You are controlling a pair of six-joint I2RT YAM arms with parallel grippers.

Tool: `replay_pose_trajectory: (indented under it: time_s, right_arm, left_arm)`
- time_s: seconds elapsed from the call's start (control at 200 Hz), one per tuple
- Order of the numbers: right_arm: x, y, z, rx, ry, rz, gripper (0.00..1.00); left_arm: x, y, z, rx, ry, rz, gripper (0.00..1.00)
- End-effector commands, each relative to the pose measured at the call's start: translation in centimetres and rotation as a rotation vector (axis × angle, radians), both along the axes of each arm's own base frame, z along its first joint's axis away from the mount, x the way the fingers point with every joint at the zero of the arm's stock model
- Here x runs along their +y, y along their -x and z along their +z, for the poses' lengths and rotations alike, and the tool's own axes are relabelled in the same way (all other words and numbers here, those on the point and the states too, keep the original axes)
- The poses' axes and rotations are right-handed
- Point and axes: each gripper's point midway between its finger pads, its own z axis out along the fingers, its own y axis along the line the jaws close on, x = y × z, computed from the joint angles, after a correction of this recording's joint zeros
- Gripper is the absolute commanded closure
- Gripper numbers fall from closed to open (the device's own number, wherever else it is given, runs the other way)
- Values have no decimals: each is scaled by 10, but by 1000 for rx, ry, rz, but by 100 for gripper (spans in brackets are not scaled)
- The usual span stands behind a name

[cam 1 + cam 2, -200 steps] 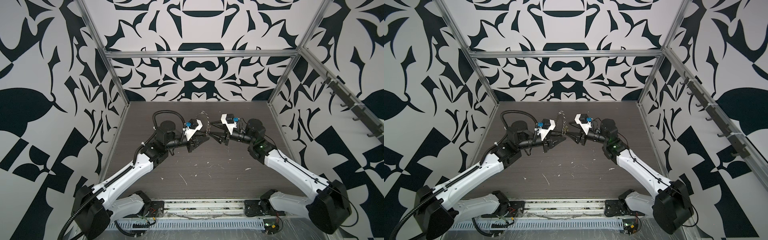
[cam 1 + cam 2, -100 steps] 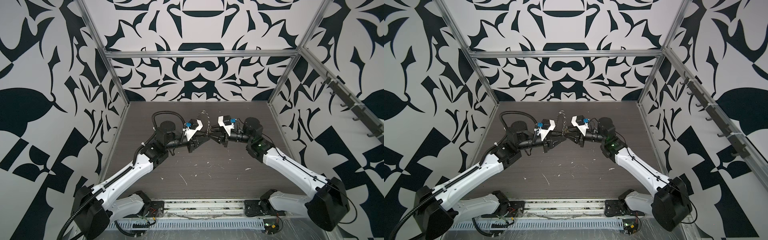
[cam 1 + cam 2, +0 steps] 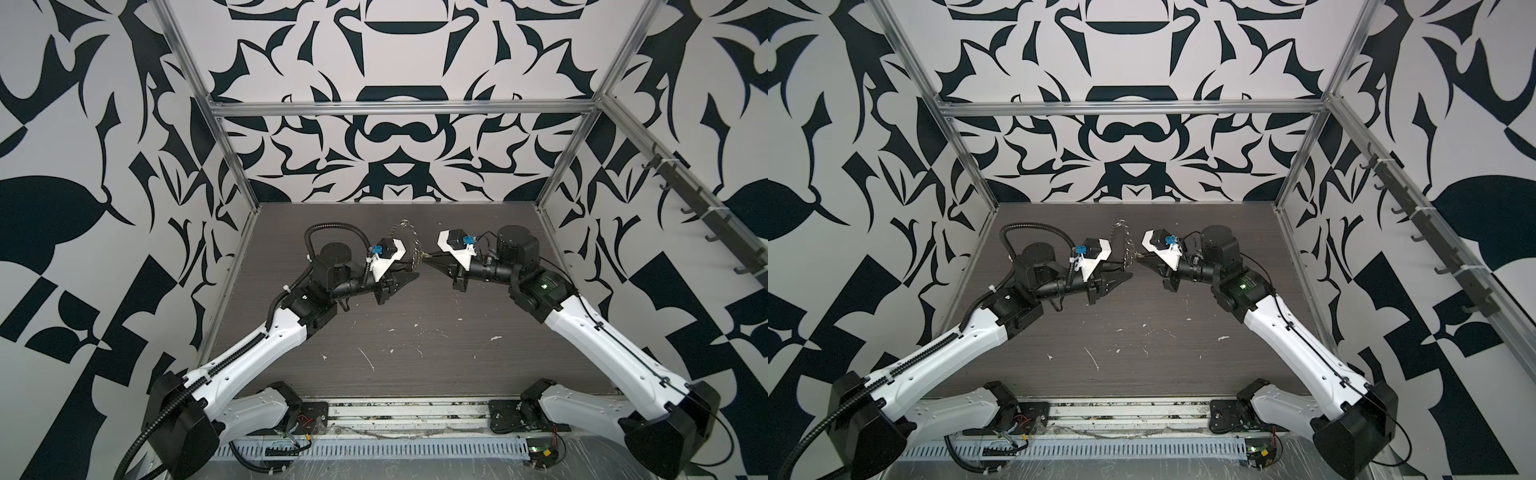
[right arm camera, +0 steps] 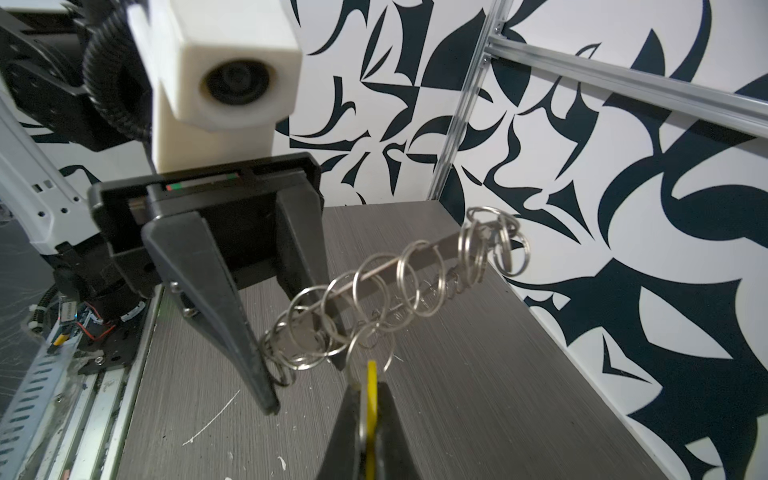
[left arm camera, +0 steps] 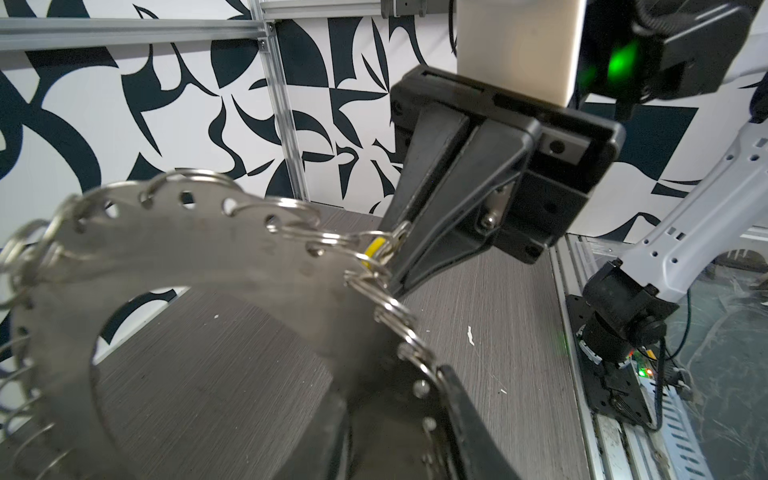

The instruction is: Remove the keys from the keyring

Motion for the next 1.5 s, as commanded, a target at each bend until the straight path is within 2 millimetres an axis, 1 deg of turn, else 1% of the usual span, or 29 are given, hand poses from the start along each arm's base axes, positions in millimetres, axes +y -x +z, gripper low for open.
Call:
replay_pose_trajectory:
  time_s: [0.0, 0.07, 0.265, 0.395, 0.435, 0.505, 0.56, 0.66, 0.755, 0.885, 0.975, 1.12, 1.215, 1.315, 1.395, 1.495]
  right_arm:
    - [-14, -6, 12, -54, 95, -77, 100]
    - [-21, -12, 19, -74, 132, -122, 100]
    - [-34, -20, 42, -133, 204, -189, 100]
    - [-32, -16, 62, -165, 187, -174, 100]
    - [-32, -14, 66, -175, 176, -167, 100]
    - [-31, -12, 72, -182, 162, -159, 100]
    - [-31, -13, 73, -186, 162, -160, 100]
    - [-29, -12, 72, -167, 171, -143, 100]
    - [-28, -12, 69, -149, 180, -139, 100]
    - [-32, -13, 60, -145, 213, -156, 100]
    - [-34, -13, 59, -138, 225, -159, 100]
    - [-35, -15, 61, -123, 225, -174, 100]
    - [-31, -18, 66, -86, 196, -187, 100]
    - [-26, -19, 71, -41, 149, -191, 100]
    - [-23, -23, 72, 12, 128, -206, 100]
    - [-24, -34, 71, 87, 105, -274, 100]
  left_arm:
    - [1, -2, 12, -66, 32, 15, 77]
    - [0, -3, 6, -63, 29, 19, 78]
    - [-3, -9, -7, -43, 36, 27, 78]
    - [-7, -12, -14, -22, 42, 23, 75]
    - [-8, -13, -16, -16, 43, 18, 73]
    - [-10, -12, -15, -13, 49, 9, 66]
    - [-10, -11, -16, -12, 50, 7, 59]
    - [-8, -9, -16, -14, 51, 8, 43]
    - [-5, -6, -18, -11, 47, 10, 38]
    - [1, -3, -21, -4, 37, 25, 38]
    - [4, 0, -18, -16, 36, 29, 39]
    - [5, 1, -2, -35, 54, 29, 47]
    - [3, 3, 10, -45, 67, 19, 49]
    - [1, 5, 17, -73, 72, 27, 50]
    - [4, 1, 20, -95, 67, 69, 50]
    - [12, -9, 22, -112, 47, 151, 44]
